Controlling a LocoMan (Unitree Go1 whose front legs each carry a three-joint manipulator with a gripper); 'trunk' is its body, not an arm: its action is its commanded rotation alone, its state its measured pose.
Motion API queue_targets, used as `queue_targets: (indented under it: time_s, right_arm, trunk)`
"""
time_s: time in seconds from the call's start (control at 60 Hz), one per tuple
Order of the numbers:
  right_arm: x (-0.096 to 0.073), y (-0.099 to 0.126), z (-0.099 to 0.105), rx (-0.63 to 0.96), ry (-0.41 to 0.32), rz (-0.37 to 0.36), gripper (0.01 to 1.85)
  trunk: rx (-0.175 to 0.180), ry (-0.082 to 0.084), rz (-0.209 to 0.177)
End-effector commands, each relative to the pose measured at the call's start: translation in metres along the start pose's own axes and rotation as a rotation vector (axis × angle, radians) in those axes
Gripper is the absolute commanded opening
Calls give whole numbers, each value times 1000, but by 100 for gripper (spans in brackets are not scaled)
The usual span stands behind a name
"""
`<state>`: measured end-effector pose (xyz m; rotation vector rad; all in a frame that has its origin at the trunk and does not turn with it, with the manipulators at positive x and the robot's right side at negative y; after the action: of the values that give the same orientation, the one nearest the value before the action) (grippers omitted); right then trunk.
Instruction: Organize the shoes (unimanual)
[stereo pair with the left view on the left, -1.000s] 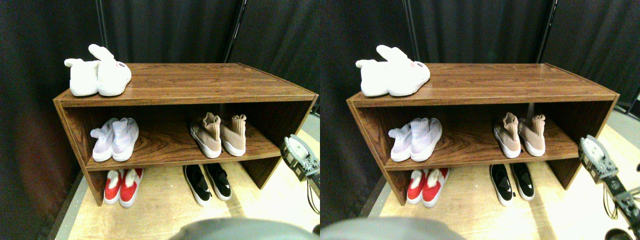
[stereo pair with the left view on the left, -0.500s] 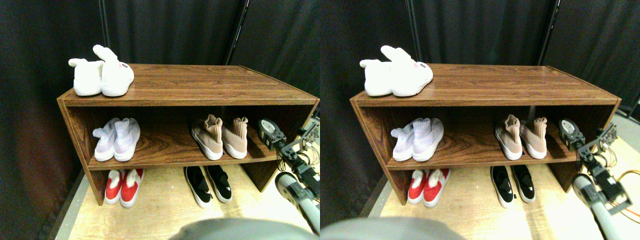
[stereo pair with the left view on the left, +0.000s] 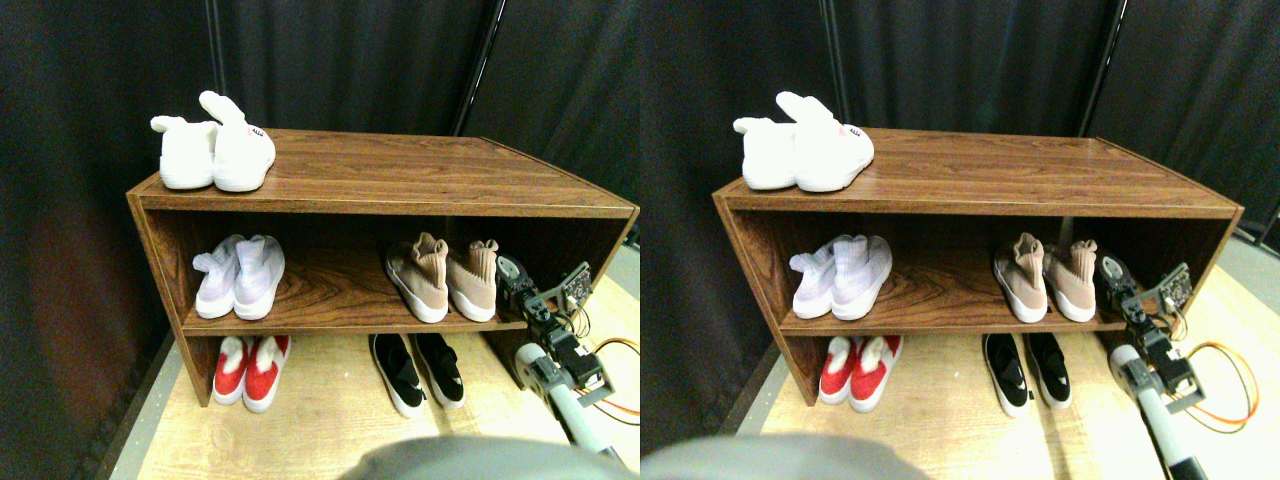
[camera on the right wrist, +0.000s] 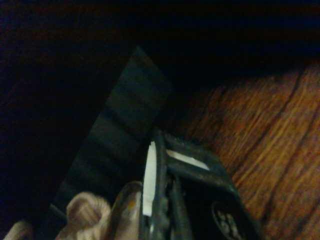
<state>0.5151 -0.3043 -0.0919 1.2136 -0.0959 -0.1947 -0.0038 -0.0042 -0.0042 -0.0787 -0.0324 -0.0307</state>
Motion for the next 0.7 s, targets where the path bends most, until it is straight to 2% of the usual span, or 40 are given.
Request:
queue_targets:
  time_s: [0.017, 0.233, 0.5, 0.7]
  right_arm:
    - [-2, -5, -9, 18, 46, -22, 6]
    - [-10, 0, -24, 29, 64, -34, 6]
    - [-17, 4, -34, 15, 93, 0, 6]
    - [-21, 5, -38, 23, 91, -4, 6]
  trunk:
    - [-30, 20, 29]
    - [-49, 22, 47]
    - [-48, 25, 44]
    - [-46, 27, 39]
